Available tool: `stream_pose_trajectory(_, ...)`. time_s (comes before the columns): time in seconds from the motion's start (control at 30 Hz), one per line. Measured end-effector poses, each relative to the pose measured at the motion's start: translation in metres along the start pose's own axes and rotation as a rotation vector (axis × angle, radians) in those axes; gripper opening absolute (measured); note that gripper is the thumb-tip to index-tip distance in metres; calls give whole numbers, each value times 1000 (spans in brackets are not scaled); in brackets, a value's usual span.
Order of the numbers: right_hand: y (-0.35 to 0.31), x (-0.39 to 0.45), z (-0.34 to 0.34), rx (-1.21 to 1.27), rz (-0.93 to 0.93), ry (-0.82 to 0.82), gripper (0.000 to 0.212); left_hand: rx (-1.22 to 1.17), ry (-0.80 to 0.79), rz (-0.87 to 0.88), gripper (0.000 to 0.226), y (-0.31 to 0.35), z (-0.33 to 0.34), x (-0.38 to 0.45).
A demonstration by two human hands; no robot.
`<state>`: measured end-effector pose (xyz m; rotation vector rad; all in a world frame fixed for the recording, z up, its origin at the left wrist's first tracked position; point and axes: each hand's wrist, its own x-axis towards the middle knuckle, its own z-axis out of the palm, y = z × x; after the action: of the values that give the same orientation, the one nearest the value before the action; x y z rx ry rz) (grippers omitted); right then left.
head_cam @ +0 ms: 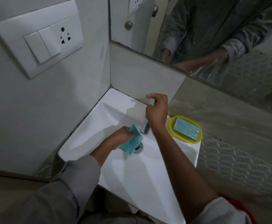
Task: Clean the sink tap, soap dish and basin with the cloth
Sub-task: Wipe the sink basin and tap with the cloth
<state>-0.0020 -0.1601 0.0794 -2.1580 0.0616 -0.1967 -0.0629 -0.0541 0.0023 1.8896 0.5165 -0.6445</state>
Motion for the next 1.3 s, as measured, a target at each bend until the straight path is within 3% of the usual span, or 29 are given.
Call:
stream_pose_trajectory(0.1,-9,-4,12,28,116,160,49,52,37,28,15,-7,-17,-8)
stream_pose_trajectory(0.3,-7,-4,11,53,104,167,49,-62,117,20,14,-9,-47,-28)
stream_pose_trajectory(0.4,-7,-5,10,86,81,153,47,-169,411,121,23,3,-59,-30)
stream_pose_trajectory(0.47,-6,-6,9,100,68,149,46,-114,667,358,29,21,-58,-26)
stream_pose_trajectory(0.5,-6,-6,9,106,62,149,45,-34,699,502,30,33,-52,-23)
stream_pose_trajectory(0.6,-5,-6,7,129,58,153,38,170,464,748,35,54,-14,-8)
stream_pose_trajectory(0.67,-4,-6,7,125,63,152,37,213,311,754,36,47,8,3)
stream_pose_trajectory(0.8,-2,-3,8,114,57,157,37,357,243,770,46,17,13,32)
stream_pose_trajectory(0.9,-2,-2,9,105,41,155,37,746,472,744,56,6,-23,67)
stream_pose_trajectory(1.0,-1,-2,8,93,15,160,39,793,640,656,61,0,-47,82)
stream_pose_trajectory(1.07,-1,-3,9,99,20,175,39,727,635,636,59,2,-21,74)
stream_pose_trajectory(1.13,-2,-2,10,104,26,179,37,346,569,614,57,6,18,64)
stream_pose_trajectory(1.17,-2,-2,10,104,31,177,36,335,574,675,66,1,25,65)
stream_pose_trajectory(1.2,-1,-2,10,105,30,172,36,517,567,707,77,5,26,67)
stream_pose_trajectory(1.23,-1,-2,9,105,25,164,36,538,397,737,80,8,20,60)
stream_pose_trajectory(1.3,0,-2,9,93,18,142,37,892,465,728,59,-7,5,64)
